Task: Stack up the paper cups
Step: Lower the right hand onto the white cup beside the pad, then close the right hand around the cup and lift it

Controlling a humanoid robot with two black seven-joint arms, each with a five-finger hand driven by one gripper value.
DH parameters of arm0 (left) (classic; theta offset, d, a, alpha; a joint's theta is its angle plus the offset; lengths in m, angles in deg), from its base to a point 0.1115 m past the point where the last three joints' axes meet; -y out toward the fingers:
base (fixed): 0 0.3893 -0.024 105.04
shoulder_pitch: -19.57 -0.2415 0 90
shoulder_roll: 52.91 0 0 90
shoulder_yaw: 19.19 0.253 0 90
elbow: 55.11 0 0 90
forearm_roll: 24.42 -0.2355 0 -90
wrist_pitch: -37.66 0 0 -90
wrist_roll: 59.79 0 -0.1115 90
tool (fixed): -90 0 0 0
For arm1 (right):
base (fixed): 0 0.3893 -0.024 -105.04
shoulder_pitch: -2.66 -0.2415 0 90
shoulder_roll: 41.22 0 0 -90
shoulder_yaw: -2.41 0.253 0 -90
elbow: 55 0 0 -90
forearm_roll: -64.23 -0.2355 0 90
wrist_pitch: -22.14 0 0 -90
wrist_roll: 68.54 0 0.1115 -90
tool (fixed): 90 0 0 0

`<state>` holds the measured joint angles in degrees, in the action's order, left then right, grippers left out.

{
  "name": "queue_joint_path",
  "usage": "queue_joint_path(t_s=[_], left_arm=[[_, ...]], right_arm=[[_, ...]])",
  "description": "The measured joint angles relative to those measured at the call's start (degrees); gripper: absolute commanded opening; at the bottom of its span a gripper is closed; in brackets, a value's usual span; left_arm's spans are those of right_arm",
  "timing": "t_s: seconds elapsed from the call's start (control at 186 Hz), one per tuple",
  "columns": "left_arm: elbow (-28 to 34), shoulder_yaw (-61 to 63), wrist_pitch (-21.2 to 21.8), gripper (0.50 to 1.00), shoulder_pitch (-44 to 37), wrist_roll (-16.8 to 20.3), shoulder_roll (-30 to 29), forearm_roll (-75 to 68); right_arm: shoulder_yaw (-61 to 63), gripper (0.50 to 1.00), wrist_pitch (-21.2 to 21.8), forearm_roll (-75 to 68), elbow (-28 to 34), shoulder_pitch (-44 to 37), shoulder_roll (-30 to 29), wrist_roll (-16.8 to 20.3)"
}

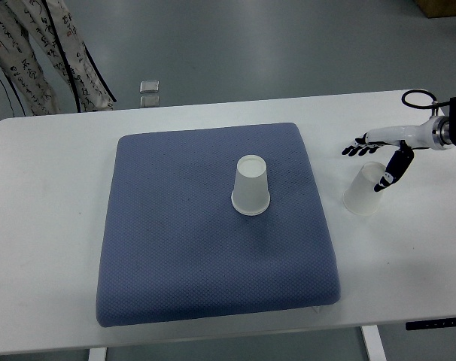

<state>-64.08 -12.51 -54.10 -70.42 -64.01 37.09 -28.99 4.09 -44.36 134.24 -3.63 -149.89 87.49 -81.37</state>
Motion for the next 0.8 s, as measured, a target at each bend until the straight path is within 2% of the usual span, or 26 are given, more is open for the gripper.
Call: queue_joint_path(t_s=[0.253,0.285,0.333,0.376,0.527,0.575,0.645,0.801], left_arm=[[0.0,0.0,0.0,1.0,0.0,0.0,0.0,0.0],[0.0,0.0,0.0,1.0,0.0,0.0,0.0,0.0],[0.0,0.0,0.0,1.0,0.0,0.0,0.0,0.0],[0.0,0.0,0.0,1.0,0.0,0.0,0.0,0.0],[0.0,0.0,0.0,1.0,0.0,0.0,0.0,0.0],[0.0,0.0,0.0,1.0,0.0,0.0,0.0,0.0],[0.0,0.0,0.0,1.0,0.0,0.0,0.0,0.0],[0.0,0.0,0.0,1.0,0.0,0.0,0.0,0.0]], right_arm=[[-2.1,0.895,-4.1,1.8,-0.5,1.6,-0.3,0.0],[-2.1,0.883,-4.3,2.0,-0.6,1.7,-0.3,0.0],[-2.1,0.828,-4.4,2.2,-0.6,1.7,-0.3,0.0],[-2.1,0.799,-4.5,2.3,-0.7,1.8,-0.3,0.0],[-2.2,0.756,-4.5,2.3,-1.0,2.0,-0.3,0.0],[-2.2,0.717,-4.5,2.3,-1.0,2.0,-0.3,0.0],[-2.2,0.693,-4.3,2.3,-1.1,2.0,-0.3,0.0],[-2.1,0.668,-3.7,2.0,-1.0,1.7,-0.2,0.0]])
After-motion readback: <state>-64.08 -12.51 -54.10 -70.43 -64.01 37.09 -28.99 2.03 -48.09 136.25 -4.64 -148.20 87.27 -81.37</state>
